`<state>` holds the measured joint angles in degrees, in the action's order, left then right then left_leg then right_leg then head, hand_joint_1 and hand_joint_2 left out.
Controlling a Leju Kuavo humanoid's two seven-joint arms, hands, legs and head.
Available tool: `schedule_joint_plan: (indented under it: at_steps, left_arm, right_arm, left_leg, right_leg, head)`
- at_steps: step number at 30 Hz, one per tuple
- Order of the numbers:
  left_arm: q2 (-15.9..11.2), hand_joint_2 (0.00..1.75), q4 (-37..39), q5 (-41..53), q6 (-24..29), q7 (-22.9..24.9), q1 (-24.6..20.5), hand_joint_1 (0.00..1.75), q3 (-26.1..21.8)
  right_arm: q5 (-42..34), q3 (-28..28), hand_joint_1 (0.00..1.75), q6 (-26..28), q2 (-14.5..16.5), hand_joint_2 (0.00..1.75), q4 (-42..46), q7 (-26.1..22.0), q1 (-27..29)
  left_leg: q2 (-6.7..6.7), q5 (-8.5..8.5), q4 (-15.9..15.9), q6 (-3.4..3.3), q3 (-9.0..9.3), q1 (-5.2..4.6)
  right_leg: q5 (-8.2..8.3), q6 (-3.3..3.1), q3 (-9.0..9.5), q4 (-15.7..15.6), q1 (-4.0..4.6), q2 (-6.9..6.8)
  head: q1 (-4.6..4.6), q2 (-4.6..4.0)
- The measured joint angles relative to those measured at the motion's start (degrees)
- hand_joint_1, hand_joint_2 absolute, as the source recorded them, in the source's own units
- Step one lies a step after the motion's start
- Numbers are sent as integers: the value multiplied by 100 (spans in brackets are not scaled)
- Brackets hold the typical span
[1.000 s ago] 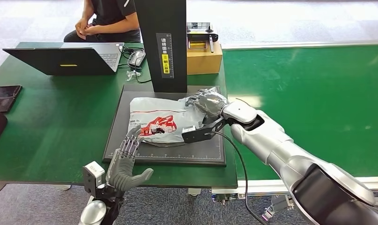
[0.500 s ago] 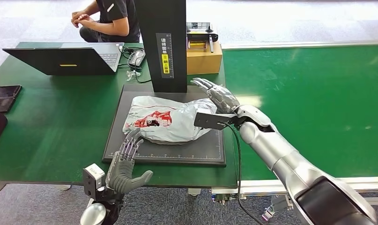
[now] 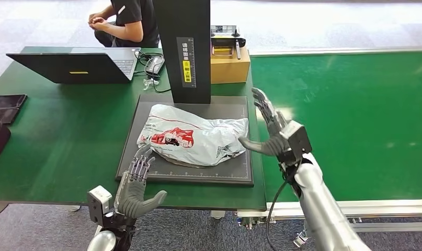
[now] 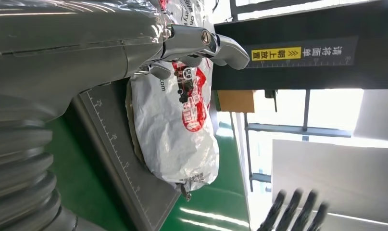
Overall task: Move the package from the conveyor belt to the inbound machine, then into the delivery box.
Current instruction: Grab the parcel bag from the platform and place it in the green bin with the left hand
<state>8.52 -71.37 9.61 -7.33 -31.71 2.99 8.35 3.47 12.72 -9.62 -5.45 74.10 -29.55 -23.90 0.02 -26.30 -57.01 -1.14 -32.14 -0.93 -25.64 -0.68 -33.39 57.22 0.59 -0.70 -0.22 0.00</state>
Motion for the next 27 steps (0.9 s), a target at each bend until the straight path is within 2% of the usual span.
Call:
schedule_joint_plan:
  at_steps: [4,8,18,27]
  left_arm:
    - [3,175,-124,2,38,36,53,0,-9]
    - [6,175,-212,7,47,54,73,0,-15]
    - [9,175,-312,-2,47,79,94,0,-20]
    - [9,175,-620,-91,-122,299,145,0,-179]
  right_arm:
    - [-17,-751,0,41,177,175,804,-13,888]
    - [27,-1132,0,49,270,175,1329,10,1353]
    - [169,-1439,0,211,419,175,1833,78,1698]
    - [309,-1524,0,364,855,175,2258,185,2393]
  left_leg:
    - [-8,-3,1,4,-8,0]
    - [-4,-6,2,3,-6,0]
    - [-1,-4,1,4,1,0]
    - [1,-8,4,4,-2,0]
  right_leg:
    - [-3,-1,-8,0,0,-6]
    - [-3,-2,-8,0,-1,-1]
    - [-3,-2,-2,0,-1,0]
    - [-7,-6,-5,0,1,1]
  head:
    - [-1,0]
    - [0,0]
    - [1,0]
    - [-1,0]
